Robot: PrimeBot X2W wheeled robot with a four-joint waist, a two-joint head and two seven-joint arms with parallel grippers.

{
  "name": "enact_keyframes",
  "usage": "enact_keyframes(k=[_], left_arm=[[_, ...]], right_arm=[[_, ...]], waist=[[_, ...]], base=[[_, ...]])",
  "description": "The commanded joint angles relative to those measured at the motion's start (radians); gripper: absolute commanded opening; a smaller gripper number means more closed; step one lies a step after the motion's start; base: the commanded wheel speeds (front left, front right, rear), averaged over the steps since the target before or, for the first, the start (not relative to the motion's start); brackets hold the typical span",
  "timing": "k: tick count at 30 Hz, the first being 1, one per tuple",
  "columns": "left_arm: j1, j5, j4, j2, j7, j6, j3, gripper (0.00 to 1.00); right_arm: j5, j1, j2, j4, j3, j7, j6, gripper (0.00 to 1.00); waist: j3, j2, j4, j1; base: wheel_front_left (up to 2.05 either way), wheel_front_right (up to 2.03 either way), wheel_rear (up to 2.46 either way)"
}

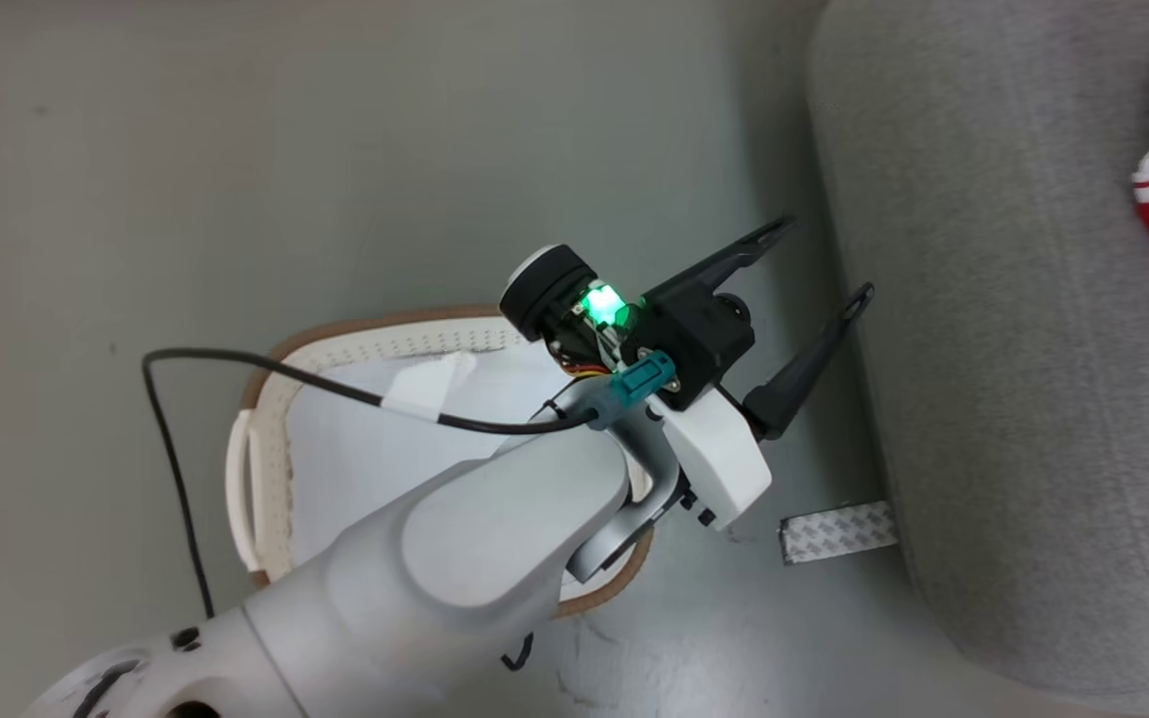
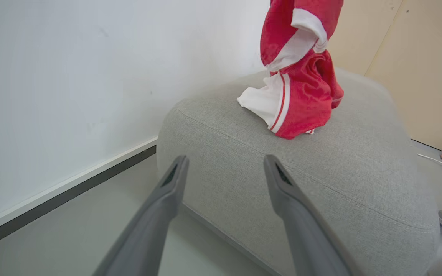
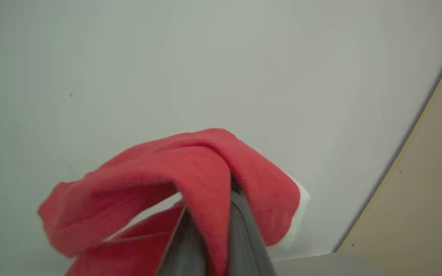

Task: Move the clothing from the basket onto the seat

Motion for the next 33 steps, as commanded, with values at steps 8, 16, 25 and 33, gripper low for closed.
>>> enact_keyframes(k=[8,16,25,33], left_arm=[[-0.013,0.019,0.052,-0.017,-0.031,-0.024,0.001,1.0],[0.048,0.002,0.077,0.014,-0.041,-0.033,0.018,1.0],[0.19,-0.02,0.058,0.07,-0.043,-0.003,0.096,1.0],[0.368,0.024,-0.015,0.115,-0.042,0.002,0.2,1.0]], right_arm=[[-0.185,0.031,0.032,0.349,-0.214,-0.017,-0.003,0.0],[-0.334,0.117,0.128,0.412,-0.413,-0.018,-0.003,1.0],[-0.372,0.328,0.263,0.226,-0.387,-0.017,-0.003,1.0],[-0.348,0.611,0.351,-0.072,-0.296,-0.017,-0.003,1.0]], waist=[[0.095,0.0001,0.052,-0.0003],[0.054,0.0001,0.014,-0.0003],[-0.104,0.0001,-0.049,-0.0003],[-0.266,0.0001,-0.034,-0.0003]], base=[[0.0,0.0,0.0],[0.0,0.0,0.0],[0.0,0.0,0.0],[0.0,0.0,0.0]])
